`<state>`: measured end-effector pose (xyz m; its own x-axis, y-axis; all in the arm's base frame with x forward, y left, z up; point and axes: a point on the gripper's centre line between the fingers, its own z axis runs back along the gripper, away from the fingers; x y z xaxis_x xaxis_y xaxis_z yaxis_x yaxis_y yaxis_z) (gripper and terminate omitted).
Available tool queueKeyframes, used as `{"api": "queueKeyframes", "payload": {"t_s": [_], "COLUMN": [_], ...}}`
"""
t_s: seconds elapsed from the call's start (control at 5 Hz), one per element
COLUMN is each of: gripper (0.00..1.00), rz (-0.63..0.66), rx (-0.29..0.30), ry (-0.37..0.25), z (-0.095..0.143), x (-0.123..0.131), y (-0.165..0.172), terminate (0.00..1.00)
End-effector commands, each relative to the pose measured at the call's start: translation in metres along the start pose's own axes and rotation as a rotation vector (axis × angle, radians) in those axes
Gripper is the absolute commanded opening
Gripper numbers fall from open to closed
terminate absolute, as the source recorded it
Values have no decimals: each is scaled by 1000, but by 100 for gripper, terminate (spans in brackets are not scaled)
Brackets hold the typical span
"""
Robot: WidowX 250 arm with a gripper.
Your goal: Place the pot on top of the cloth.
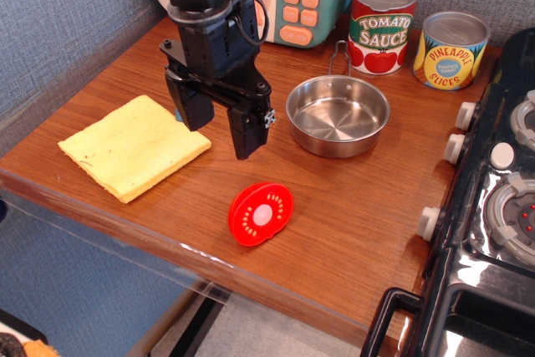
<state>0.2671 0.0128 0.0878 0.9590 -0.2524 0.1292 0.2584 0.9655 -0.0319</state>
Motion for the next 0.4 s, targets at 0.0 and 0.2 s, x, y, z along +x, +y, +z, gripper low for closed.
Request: {"api": "queueKeyframes", "payload": {"t_s": [0.0,0.2], "gripper": [100,100], "rz": [0,-43], "rx": [0,-31], "ry": [0,-12], "z": [0,-4], "x": [0,23], "y": [0,-17], "terminate": [0,0]}}
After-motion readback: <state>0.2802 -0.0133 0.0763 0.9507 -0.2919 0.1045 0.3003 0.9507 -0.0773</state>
